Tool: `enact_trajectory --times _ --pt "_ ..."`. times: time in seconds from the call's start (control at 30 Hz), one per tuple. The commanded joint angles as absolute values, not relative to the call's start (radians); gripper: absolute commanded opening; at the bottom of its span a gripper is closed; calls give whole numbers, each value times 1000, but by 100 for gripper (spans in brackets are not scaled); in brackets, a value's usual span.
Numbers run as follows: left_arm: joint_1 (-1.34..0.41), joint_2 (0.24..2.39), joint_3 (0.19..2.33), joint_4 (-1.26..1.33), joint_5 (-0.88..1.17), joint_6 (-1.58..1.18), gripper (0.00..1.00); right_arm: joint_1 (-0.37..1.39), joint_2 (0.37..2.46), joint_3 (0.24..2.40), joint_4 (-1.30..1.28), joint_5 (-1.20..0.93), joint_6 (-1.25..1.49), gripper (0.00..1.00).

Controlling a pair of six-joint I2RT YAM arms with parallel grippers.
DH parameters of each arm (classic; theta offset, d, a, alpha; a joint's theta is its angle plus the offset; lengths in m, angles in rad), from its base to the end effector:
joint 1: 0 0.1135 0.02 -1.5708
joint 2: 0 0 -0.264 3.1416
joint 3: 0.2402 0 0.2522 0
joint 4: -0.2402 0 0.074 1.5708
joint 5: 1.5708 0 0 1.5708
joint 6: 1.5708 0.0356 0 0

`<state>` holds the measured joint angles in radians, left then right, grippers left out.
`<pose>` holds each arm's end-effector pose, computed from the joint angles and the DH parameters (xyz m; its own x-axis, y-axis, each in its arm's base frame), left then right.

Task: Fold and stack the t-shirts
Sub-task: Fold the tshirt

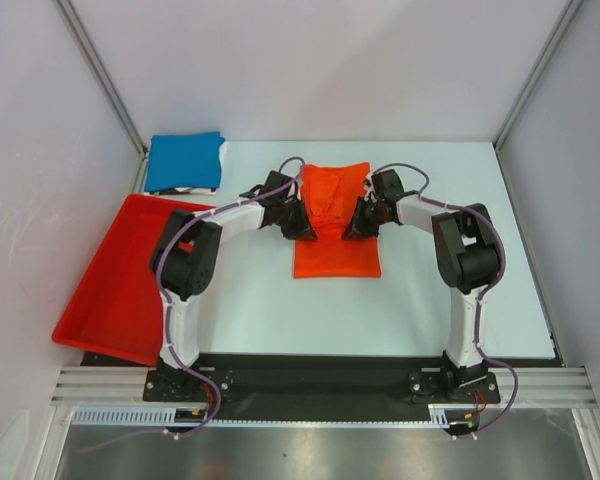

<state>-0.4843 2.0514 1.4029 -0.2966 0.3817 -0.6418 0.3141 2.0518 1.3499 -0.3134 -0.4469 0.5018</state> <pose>0.3799 -0.2148 0.1607 -0.9488 -0.1286 -0.2884 0.0713 0.8024 -0.5925 0.3984 0.1456 0.1450 -0.9467 0.1485 -0.2857 -0.0456 0.8165 0.5756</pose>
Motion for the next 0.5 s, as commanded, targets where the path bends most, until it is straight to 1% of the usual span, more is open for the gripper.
enact_trajectory --times 0.0,0.17,0.3,0.43,0.47 --pt "-448 2078 1457 -224 455 -621 6 292 2094 1422 -209 -502 564 0" --pt "-405 2163 1540 -213 485 -618 6 233 2160 1489 -184 -555 618 0" --pt "-384 2223 1600 -206 509 -638 7 183 2207 1483 -137 -592 676 0" --pt "-373 2275 1683 -268 492 -603 7 123 2246 1479 -87 -627 736 0" --pt "-373 2278 1719 -317 488 -574 7 106 2247 1483 -89 -650 739 0"
